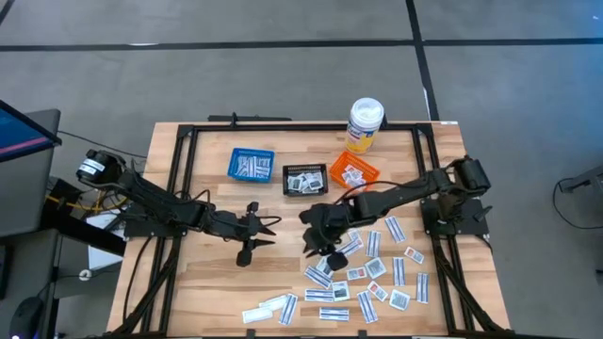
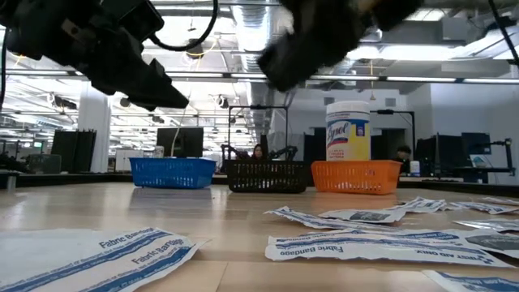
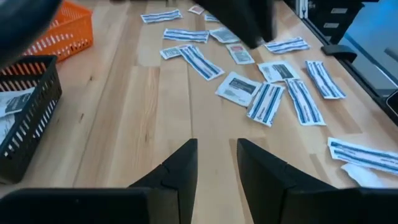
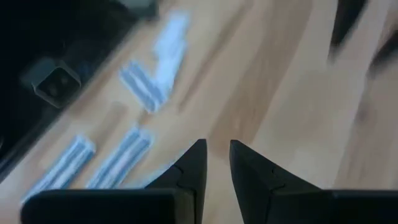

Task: Pick & Place First Aid Supplies
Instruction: Put the bandage into the blue container

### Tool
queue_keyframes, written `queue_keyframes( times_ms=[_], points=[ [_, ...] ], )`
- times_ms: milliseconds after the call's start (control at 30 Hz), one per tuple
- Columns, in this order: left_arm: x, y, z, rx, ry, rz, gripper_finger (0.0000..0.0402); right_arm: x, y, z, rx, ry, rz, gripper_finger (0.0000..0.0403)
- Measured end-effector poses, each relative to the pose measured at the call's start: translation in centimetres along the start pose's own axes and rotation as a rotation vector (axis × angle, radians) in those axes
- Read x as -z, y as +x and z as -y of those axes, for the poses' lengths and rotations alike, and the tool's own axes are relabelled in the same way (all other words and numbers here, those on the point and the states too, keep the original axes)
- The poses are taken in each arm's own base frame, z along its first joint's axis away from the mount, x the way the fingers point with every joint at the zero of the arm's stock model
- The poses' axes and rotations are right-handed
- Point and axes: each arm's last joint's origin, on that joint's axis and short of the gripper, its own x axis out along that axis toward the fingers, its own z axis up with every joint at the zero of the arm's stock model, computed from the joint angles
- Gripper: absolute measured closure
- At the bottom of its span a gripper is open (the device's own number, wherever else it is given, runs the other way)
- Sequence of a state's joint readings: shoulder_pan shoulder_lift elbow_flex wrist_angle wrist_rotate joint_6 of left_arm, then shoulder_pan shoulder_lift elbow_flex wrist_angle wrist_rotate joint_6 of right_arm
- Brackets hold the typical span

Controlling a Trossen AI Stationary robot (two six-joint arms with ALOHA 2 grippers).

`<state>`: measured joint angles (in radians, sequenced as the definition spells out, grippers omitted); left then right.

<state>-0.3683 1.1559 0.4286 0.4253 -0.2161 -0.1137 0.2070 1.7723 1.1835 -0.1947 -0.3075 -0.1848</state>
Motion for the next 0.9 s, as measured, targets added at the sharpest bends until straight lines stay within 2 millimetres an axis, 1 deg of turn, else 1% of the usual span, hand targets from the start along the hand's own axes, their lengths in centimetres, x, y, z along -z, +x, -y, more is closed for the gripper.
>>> queue_keyframes(
  times_ms=[67, 133, 233, 300, 400, 467, 533, 567, 667, 767, 900],
  points=[
    [0.0, 0.0, 0.0, 0.004, -0.008, 0.005, 0.0289, -0.5, -0.8, -0.2, 0.006, -0.076, 0.023, 0.0339],
    [0.1, 0.1, 0.0, 0.003, -0.022, -0.005, 0.0289, -1.0, -1.1, -0.1, 0.035, -0.137, 0.062, 0.0339],
    [0.2, 0.2, 0.0, 0.004, -0.031, -0.011, 0.0289, -1.0, -1.0, -0.3, 0.043, -0.082, 0.055, 0.0339],
    [0.2, 0.2, 0.0, 0.004, -0.044, -0.013, 0.0289, -0.5, 0.0, -0.6, 0.039, -0.061, 0.043, 0.0339],
    [0.3, 0.2, 0.0, 0.003, -0.055, -0.018, 0.0289, 1.7, 1.6, -1.8, 0.006, -0.057, -0.052, 0.0339],
    [0.3, 0.2, 0.1, 0.012, -0.06, -0.017, 0.0289, 2.4, 2.7, -2.3, -0.011, -0.067, -0.071, 0.034],
    [0.4, 0.3, 0.3, 0.081, -0.095, -0.03, 0.0289, 3.1, 3.2, -2.8, -0.014, -0.072, -0.105, 0.034],
    [0.4, 0.2, 0.6, 0.138, -0.119, -0.037, 0.0289, 3.2, 3.7, -2.7, -0.012, -0.081, -0.09, 0.034],
    [0.6, 0.4, 2.0, 0.304, -0.187, -0.065, 0.0289, 3.4, 3.9, -2.4, -0.004, -0.12, -0.093, 0.034],
    [1.4, 0.8, 3.7, 0.372, -0.171, -0.079, 0.0288, 3.1, 3.8, -1.7, 0.014, -0.138, -0.064, 0.034],
    [2.2, 1.6, 5.6, 0.43, -0.177, -0.08, 0.0277, 3.2, 3.5, -0.7, 0.036, -0.079, -0.062, 0.034]
  ],
)
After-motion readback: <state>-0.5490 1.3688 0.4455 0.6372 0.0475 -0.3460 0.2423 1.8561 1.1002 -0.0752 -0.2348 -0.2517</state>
